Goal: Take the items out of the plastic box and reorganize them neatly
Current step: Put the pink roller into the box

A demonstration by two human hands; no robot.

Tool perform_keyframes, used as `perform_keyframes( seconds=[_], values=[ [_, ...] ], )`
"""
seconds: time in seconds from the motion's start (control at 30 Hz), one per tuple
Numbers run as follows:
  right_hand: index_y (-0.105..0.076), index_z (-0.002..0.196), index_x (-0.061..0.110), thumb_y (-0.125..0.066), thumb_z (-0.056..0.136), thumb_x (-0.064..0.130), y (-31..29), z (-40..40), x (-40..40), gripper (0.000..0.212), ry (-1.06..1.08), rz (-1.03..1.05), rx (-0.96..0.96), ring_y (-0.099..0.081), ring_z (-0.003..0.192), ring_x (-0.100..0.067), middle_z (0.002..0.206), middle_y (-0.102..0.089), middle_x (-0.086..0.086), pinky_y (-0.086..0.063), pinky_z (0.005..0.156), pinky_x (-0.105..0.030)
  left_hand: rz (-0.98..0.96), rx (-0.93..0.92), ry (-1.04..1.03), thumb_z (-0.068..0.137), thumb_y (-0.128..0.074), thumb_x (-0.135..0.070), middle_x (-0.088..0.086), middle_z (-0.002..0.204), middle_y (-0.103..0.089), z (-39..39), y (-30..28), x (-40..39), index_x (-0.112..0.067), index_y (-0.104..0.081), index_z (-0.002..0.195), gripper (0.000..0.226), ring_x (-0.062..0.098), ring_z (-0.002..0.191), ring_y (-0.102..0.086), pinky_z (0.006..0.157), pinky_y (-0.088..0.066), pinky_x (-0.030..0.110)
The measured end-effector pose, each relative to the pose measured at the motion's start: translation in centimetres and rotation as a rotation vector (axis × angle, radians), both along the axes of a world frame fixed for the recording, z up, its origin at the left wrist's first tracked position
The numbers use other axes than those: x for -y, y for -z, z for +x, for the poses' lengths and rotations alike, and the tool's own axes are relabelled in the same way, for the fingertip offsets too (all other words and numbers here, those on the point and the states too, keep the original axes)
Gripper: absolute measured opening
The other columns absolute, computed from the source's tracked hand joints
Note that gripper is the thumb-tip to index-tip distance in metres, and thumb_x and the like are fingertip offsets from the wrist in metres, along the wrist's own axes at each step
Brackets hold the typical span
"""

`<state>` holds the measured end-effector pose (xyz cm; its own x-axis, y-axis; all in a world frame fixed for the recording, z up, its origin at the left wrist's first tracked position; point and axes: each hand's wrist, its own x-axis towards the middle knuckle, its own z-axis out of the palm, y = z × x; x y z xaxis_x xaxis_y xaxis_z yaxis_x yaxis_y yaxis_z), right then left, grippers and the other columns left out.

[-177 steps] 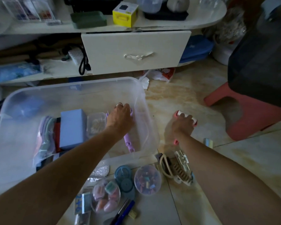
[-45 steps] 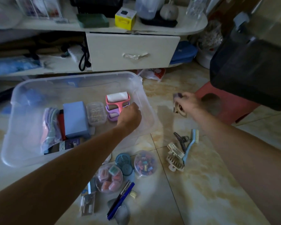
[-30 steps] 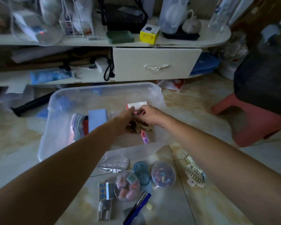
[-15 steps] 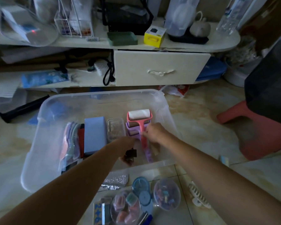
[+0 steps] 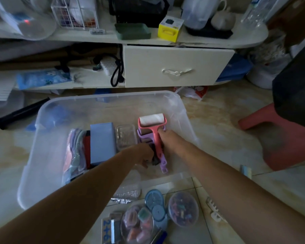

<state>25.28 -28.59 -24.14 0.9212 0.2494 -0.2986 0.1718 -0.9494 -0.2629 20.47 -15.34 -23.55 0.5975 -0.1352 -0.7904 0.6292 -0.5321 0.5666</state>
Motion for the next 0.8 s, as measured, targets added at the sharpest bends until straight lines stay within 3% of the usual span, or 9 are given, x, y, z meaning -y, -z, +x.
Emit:
perform_keyframes(
  seconds=[0.1,0.2,0.27,0.33,0.47,0.57,0.63,0.73,0.8],
  values=[
    [-0.056,0.124,0.010,-0.027,0.106,0.032,0.0,0.4,-0.4,0.041,0.106,0.082,-0.012,-0.056,0.117,-0.034,0.128,-0.059,-0.018,-0.040,0.097,-0.036,0.025,0.040,0.077,0.091,-0.045,0.007,0.009,0.073,-0.051,0.0,-0.1,0.5,0.000,-0.063,0.108,0.026,0.024,0.064,-0.052,0.062,-0.051,0.036],
    [-0.058,0.124,0.007,-0.033,0.103,0.024,-0.8,0.6,-0.8,0.036,0.275,0.131,-0.039,-0.059,0.115,-0.037,0.127,-0.061,-0.020,-0.044,0.096,-0.038,0.057,0.039,0.034,0.094,-0.046,0.005,0.012,0.089,-0.055,-0.3,-0.3,0.2,0.004,-0.056,0.123,0.031,0.032,0.084,-0.060,0.072,-0.054,0.040],
    [-0.059,0.126,0.002,-0.038,0.102,0.015,-0.6,0.4,-0.8,0.034,0.266,0.086,-0.111,-0.058,0.116,-0.037,0.127,-0.061,-0.020,-0.044,0.088,-0.032,0.010,0.003,-0.029,0.091,-0.049,0.009,0.019,0.108,-0.057,-0.5,-0.3,0.0,0.003,-0.056,0.121,0.031,0.040,0.097,-0.062,0.058,-0.056,0.038],
    [-0.060,0.127,0.004,-0.046,0.101,0.016,-0.4,0.1,-0.7,0.032,0.236,0.064,-0.163,-0.058,0.116,-0.033,0.126,-0.061,-0.016,-0.043,0.084,-0.026,-0.038,-0.019,-0.067,0.089,-0.046,0.015,0.017,0.091,-0.058,-0.5,0.2,-0.3,0.005,-0.057,0.117,0.031,0.032,0.075,-0.062,0.050,-0.054,0.033],
    [-0.066,0.128,0.021,-0.061,0.095,0.027,-1.3,0.2,-0.8,0.034,0.251,0.058,-0.184,-0.062,0.117,-0.031,0.132,-0.062,-0.014,-0.044,0.096,-0.026,-0.048,0.019,-0.144,0.088,-0.041,0.014,0.015,0.083,-0.052,-0.3,0.4,-0.4,-0.001,-0.056,0.090,0.022,0.027,0.065,-0.052,0.070,-0.053,0.041],
    [-0.070,0.121,0.019,-0.060,0.093,0.020,-2.3,-0.3,-0.5,0.030,0.212,0.004,-0.216,-0.064,0.113,-0.031,0.127,-0.066,-0.013,-0.043,0.086,-0.023,-0.019,0.041,-0.084,0.090,-0.043,0.010,0.016,0.089,-0.052,-0.5,-0.5,-0.6,0.001,-0.056,0.102,0.020,0.033,0.073,-0.057,0.064,-0.053,0.040],
    [-0.072,0.117,0.020,-0.061,0.092,0.022,-2.9,-0.3,-0.5,0.028,0.184,-0.032,-0.218,-0.066,0.109,-0.029,0.123,-0.068,-0.009,-0.045,0.085,-0.022,0.016,0.078,-0.022,0.092,-0.044,0.005,0.018,0.098,-0.054,-0.6,-1.6,-0.7,0.003,-0.057,0.116,0.027,0.039,0.093,-0.061,0.063,-0.053,0.038],
    [-0.071,0.109,0.010,-0.062,0.091,0.019,-5.7,0.7,-0.8,0.022,0.179,-0.022,-0.220,-0.068,0.093,-0.026,0.112,-0.072,-0.011,-0.052,0.079,-0.025,0.165,0.184,0.092,0.099,-0.043,-0.007,0.015,0.113,-0.063,-0.6,-4.1,-0.6,0.001,-0.054,0.130,0.034,0.035,0.114,-0.061,0.082,-0.054,0.037],
    [-0.072,0.099,0.006,-0.060,0.090,0.010,-8.7,1.3,-0.4,0.016,0.224,0.128,-0.219,-0.072,0.076,-0.022,0.095,-0.075,-0.012,-0.058,0.068,-0.029,0.203,0.296,0.082,0.098,-0.046,-0.010,0.016,0.128,-0.060,-0.4,-5.6,-0.1,-0.001,-0.054,0.131,0.036,0.033,0.117,-0.059,0.087,-0.052,0.034]
  ],
)
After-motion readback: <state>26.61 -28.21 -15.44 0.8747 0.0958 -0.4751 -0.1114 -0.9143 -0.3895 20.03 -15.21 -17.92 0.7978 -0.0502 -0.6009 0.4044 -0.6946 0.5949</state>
